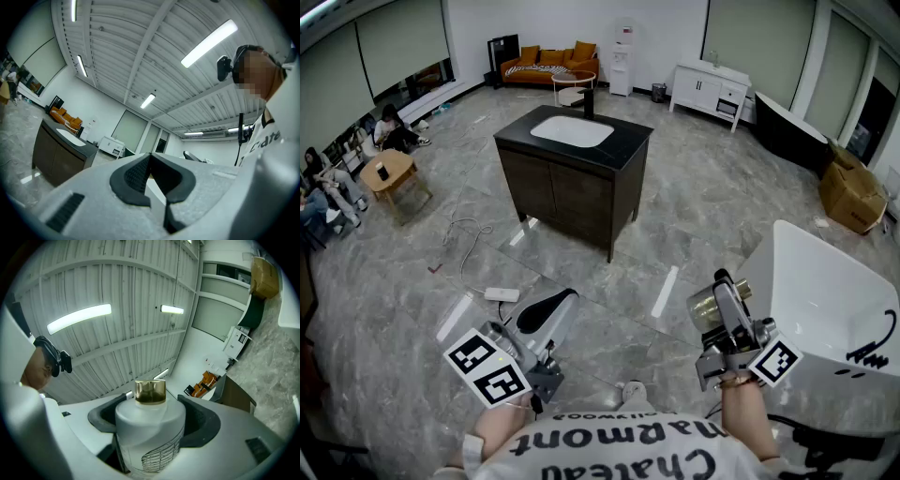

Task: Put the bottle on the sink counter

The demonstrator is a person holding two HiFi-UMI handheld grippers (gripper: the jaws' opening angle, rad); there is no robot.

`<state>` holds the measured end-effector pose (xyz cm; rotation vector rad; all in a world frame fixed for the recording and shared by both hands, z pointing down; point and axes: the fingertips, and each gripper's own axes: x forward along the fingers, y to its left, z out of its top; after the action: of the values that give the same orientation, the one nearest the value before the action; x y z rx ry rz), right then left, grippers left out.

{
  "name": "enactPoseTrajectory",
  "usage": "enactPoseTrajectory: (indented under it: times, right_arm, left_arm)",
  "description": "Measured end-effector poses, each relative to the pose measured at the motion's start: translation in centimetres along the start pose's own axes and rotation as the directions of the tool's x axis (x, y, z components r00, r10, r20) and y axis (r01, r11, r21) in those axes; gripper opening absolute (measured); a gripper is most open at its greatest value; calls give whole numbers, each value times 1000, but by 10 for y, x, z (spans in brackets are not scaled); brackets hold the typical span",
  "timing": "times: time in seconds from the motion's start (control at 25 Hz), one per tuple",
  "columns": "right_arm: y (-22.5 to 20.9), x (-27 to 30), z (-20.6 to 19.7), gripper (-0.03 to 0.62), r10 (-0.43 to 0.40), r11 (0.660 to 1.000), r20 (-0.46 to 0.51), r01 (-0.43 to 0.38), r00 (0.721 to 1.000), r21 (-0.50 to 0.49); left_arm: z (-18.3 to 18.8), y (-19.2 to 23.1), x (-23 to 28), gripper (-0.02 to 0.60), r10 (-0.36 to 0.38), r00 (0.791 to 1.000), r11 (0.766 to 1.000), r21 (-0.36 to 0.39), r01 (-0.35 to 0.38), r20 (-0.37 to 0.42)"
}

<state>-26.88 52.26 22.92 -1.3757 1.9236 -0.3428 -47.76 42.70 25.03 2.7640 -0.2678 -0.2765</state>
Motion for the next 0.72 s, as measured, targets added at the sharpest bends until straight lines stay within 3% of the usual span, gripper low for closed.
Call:
enactPoseTrajectory:
  times: [0.44,0.72]
  right_arm:
    - [1,-1,-7,347,-8,1000,-18,8,1000,-21]
    - [-34,8,3,347,-32,999,-9,32,999,9]
  left_arm:
    - [-3,0,-6,15,16,1000,1000,11,-16,-2]
    - [0,23,20,15,53,998,998,31,-54,13]
